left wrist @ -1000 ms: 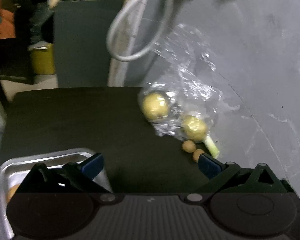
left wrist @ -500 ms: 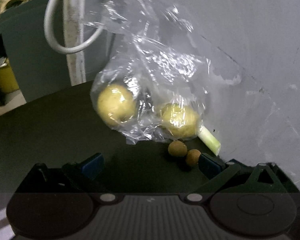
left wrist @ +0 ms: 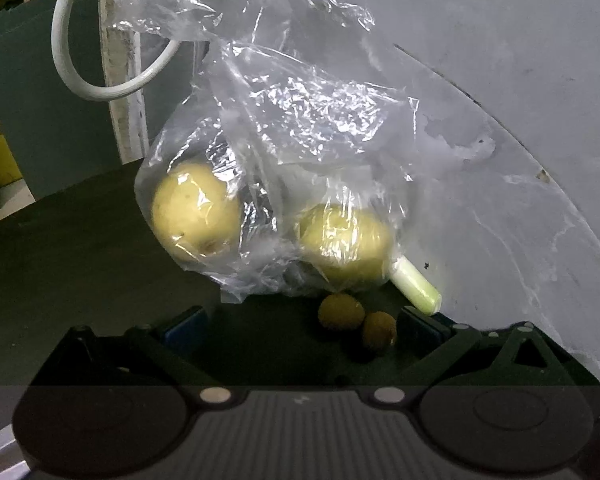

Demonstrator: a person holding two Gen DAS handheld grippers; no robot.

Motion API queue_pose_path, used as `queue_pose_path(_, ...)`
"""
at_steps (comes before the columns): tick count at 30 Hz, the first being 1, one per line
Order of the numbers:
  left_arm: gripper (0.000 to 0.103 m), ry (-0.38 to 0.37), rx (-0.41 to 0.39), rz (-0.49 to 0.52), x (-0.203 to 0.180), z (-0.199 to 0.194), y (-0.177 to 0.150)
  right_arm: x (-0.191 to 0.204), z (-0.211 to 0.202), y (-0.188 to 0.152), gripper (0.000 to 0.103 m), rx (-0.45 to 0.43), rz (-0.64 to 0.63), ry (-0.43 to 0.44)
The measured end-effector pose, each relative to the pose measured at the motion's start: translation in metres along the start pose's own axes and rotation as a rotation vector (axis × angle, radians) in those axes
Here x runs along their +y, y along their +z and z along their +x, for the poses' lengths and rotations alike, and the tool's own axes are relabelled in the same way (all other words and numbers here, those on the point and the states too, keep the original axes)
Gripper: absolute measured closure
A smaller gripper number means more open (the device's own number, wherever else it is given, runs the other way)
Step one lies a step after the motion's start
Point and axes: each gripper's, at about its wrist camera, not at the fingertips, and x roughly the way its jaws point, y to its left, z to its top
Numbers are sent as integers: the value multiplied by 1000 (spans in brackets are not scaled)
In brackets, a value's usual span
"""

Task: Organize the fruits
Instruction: 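Grasp a small brown round fruit with the right tool while the left tool grasps another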

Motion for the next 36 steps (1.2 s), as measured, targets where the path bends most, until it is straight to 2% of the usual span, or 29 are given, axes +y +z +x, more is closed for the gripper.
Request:
queue_pose_path(8,6,-19,8,-14,5,4,-2,-2,1,0,43,1,30,2)
queue_pose_path(17,21,-47,8,-12,4,13,-6,-8,3,-4,52,-8,59,8)
queue_pose_path(23,37,-72,0,-3,-4,12,-6,-13,3,-6,66,-13,69,9)
queue_pose_path(25,45,-82,-4,-5,-5,11,-6,-13,1,-7,68,-16,72,11)
queue_pose_path(29,54,-98,-11,-3,-10,10,-5,-13,-1,-9,74,-18,70,16)
queue_pose_path(36,69,-100,-12,2,-21,9,-6,-13,-4,-9,76,-14,79,11)
